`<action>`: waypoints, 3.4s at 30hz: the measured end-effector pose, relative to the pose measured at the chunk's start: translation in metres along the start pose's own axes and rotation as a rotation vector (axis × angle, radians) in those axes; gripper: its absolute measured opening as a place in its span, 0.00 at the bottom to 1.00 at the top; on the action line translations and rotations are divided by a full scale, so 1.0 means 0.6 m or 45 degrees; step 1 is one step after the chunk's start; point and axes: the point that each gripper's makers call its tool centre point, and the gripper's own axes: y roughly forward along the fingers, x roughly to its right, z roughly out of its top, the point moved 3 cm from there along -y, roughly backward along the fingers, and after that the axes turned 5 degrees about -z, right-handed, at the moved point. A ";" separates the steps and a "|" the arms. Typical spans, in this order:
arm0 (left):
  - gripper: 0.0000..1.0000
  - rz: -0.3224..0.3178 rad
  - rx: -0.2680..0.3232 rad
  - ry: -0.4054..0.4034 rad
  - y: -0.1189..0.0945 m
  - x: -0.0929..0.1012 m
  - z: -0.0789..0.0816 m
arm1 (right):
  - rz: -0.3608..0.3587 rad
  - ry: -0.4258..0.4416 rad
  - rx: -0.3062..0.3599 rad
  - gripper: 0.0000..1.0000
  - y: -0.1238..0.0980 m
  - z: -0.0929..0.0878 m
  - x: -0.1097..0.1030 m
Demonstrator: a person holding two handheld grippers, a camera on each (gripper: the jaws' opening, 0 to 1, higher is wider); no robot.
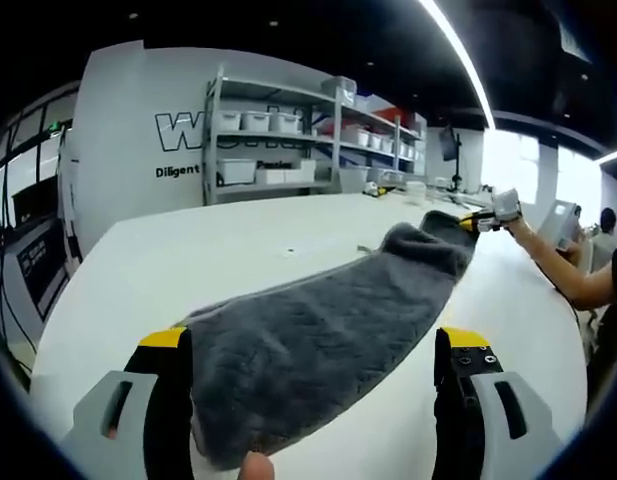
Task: Open the folded towel by lifting each exposed corner and separating the folded layers until the towel lies flat within the target outline without major curled edges
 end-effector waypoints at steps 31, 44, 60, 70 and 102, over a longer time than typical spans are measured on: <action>0.99 0.010 -0.028 0.020 0.003 0.001 -0.005 | -0.203 0.184 -0.181 0.57 0.013 -0.101 0.084; 0.99 0.022 -0.043 -0.009 0.000 -0.008 -0.012 | 0.076 0.572 0.013 0.99 -0.015 -0.048 0.067; 0.99 0.064 -0.050 -0.021 -0.012 -0.022 -0.013 | 0.358 0.444 0.098 0.99 -0.077 0.045 -0.041; 0.96 0.145 -0.029 -0.071 -0.022 -0.050 -0.017 | 0.481 0.375 0.130 0.99 -0.095 0.072 -0.080; 0.89 0.305 -0.039 -0.208 -0.009 -0.138 0.009 | 0.571 0.282 0.096 0.99 -0.104 0.077 -0.115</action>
